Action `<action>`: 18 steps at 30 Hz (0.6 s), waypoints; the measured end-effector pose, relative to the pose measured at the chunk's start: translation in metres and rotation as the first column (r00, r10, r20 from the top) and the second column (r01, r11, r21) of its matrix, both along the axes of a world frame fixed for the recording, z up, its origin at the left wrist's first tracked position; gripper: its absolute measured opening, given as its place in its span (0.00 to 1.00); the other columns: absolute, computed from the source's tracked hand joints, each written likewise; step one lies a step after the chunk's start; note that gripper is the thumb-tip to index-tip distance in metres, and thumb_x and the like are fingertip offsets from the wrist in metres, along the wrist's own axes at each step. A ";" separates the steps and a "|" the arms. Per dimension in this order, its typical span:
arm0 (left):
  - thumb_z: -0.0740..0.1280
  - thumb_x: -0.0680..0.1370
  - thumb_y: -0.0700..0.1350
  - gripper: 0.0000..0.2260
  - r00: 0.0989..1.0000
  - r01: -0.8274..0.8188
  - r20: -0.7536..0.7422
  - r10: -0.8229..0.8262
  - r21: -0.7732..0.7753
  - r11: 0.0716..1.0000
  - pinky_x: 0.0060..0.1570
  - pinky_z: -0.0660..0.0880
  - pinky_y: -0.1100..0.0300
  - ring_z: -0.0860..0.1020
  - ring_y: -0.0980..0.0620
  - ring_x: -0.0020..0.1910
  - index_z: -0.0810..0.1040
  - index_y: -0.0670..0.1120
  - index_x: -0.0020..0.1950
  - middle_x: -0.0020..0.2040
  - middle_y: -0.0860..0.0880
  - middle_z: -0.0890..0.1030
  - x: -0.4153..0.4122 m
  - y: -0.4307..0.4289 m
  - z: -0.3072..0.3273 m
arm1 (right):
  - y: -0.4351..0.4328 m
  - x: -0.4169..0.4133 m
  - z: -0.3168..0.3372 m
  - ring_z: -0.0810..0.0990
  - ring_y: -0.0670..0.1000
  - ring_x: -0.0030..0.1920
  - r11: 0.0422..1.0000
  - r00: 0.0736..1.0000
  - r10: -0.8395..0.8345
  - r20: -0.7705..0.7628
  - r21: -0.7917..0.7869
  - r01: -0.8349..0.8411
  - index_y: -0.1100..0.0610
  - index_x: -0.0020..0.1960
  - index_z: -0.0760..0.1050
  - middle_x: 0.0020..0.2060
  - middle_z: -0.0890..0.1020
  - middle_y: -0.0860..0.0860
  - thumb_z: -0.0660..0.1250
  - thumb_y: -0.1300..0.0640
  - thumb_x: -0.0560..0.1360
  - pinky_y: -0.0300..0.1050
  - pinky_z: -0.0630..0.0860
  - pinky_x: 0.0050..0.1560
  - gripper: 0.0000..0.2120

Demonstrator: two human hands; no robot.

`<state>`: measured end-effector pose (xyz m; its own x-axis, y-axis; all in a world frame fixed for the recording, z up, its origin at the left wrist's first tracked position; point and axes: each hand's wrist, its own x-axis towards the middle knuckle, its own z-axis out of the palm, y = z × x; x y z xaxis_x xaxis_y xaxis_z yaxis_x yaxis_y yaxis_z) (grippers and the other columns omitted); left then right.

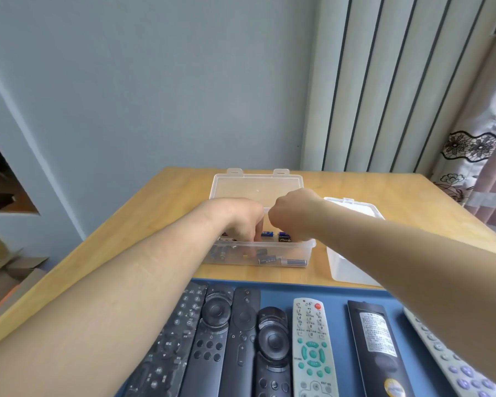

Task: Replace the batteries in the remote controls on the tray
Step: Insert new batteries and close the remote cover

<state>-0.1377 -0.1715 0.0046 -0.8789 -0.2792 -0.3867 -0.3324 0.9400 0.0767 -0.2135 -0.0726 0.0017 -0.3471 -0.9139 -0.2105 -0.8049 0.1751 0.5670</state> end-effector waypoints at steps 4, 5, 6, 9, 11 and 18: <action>0.77 0.69 0.49 0.08 1.000 -0.001 -0.013 0.001 0.010 1.000 0.36 0.73 0.61 0.76 0.52 0.42 0.81 0.49 0.43 0.39 0.54 0.78 0.001 -0.002 -0.002 | -0.003 0.006 -0.001 0.72 0.53 0.39 0.999 0.998 0.040 -0.049 0.033 -0.039 0.57 0.51 0.75 0.32 0.67 0.50 0.63 0.64 0.78 0.43 0.69 0.39 0.04; 0.77 0.70 0.49 0.08 1.000 -0.001 -0.020 0.001 0.011 1.000 0.34 0.72 0.62 0.76 0.52 0.41 0.81 0.49 0.44 0.39 0.54 0.78 0.001 -0.002 -0.002 | -0.003 0.006 -0.001 0.72 0.52 0.38 0.999 0.999 0.030 -0.043 0.035 -0.028 0.58 0.52 0.76 0.32 0.67 0.50 0.63 0.64 0.78 0.43 0.69 0.38 0.05; 0.76 0.70 0.49 0.08 1.000 0.001 -0.029 0.000 0.011 1.000 0.33 0.72 0.62 0.76 0.51 0.40 0.81 0.49 0.45 0.39 0.53 0.78 0.002 -0.002 -0.003 | -0.003 0.006 -0.002 0.71 0.51 0.36 1.000 1.000 0.017 -0.021 0.024 -0.016 0.58 0.53 0.76 0.32 0.68 0.51 0.64 0.63 0.78 0.43 0.69 0.37 0.05; 0.74 0.71 0.47 0.06 0.994 -0.033 -0.101 0.039 0.057 0.998 0.37 0.76 0.60 0.78 0.50 0.42 0.81 0.47 0.44 0.42 0.50 0.81 0.005 -0.007 -0.002 | -0.003 0.004 -0.001 0.71 0.50 0.34 0.994 0.990 -0.053 0.131 -0.085 0.064 0.56 0.47 0.73 0.33 0.69 0.50 0.68 0.57 0.76 0.41 0.69 0.33 0.05; 0.73 0.70 0.45 0.02 0.972 -0.069 -0.214 0.100 0.146 0.987 0.37 0.76 0.60 0.79 0.52 0.39 0.82 0.48 0.41 0.40 0.49 0.83 0.010 -0.011 0.001 | 0.001 -0.001 0.006 0.71 0.49 0.34 0.969 0.946 -0.102 0.308 -0.186 0.165 0.55 0.41 0.71 0.33 0.72 0.49 0.71 0.52 0.73 0.40 0.67 0.30 0.11; 0.73 0.73 0.39 0.05 0.703 0.055 -0.432 0.566 0.826 0.561 0.38 0.75 0.63 0.84 0.52 0.38 0.79 0.46 0.45 0.41 0.46 0.85 0.040 0.009 0.008 | 0.048 -0.004 0.032 0.77 0.47 0.33 0.686 0.295 0.175 0.939 -0.331 0.648 0.61 0.40 0.81 0.32 0.80 0.51 0.71 0.57 0.73 0.36 0.69 0.29 0.07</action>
<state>-0.0980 -0.1623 0.0129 -0.9073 -0.4204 0.0085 -0.1270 0.2933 0.9476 -0.2179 -0.0245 0.0340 -0.5467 -0.8363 -0.0419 -0.5225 0.3799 -0.7633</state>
